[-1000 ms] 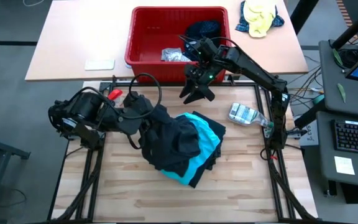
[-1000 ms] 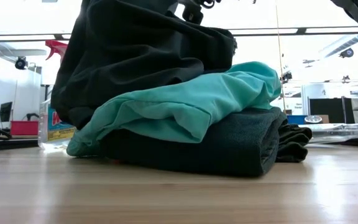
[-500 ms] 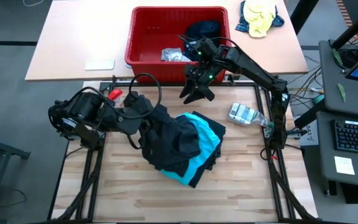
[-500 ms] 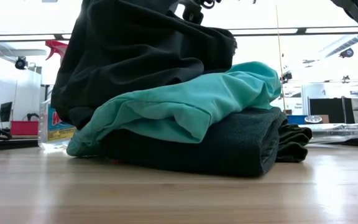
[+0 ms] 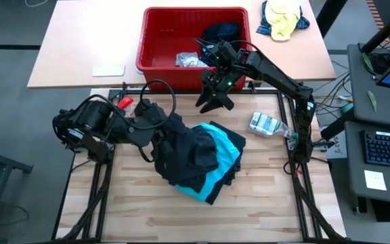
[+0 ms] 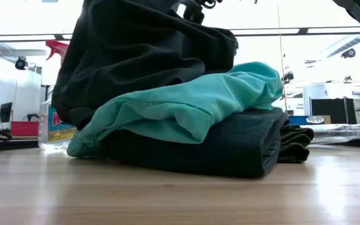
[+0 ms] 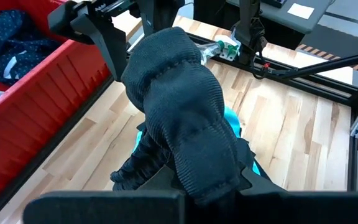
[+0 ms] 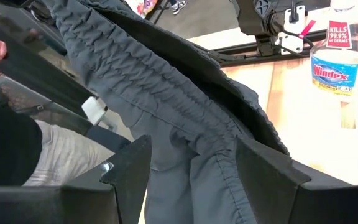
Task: Fold Laundry from Bin
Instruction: Fold the black shorts
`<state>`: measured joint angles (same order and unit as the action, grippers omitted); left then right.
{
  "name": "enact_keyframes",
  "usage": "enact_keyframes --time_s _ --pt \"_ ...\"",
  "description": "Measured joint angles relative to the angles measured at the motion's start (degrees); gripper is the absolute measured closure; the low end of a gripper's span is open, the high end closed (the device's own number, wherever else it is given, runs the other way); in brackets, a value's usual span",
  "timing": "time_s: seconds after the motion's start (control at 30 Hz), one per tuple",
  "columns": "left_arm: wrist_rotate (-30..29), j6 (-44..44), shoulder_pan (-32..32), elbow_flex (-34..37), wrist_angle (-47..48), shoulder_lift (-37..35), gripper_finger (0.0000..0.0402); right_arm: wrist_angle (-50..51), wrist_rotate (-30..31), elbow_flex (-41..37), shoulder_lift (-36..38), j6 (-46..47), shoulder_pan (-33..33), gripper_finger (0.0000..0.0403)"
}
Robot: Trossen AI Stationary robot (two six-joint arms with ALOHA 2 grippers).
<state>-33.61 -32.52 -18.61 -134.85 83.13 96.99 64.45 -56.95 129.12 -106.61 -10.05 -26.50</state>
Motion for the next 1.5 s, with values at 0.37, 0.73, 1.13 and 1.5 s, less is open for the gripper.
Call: enact_keyframes --time_s 0.37,0.73,1.13,1.5 --pt "-0.87 1.28 0.0 0.0 0.0 0.0 0.0393 0.06 0.02 0.0 0.0 0.06 0.0 0.0183" --pt "-2.56 3.87 0.02 0.76 -0.48 0.07 0.0393 4.19 0.64 0.0 0.0 -0.32 0.0 0.0183" --pt "-2.75 4.37 0.02 0.76 -0.48 0.07 0.0393 6.28 3.06 -0.02 0.09 -0.47 0.0 0.0183" --pt "-2.71 6.55 0.02 0.76 -2.51 -0.04 0.0393 6.02 3.04 -0.02 0.09 -4.61 0.0 0.0183"
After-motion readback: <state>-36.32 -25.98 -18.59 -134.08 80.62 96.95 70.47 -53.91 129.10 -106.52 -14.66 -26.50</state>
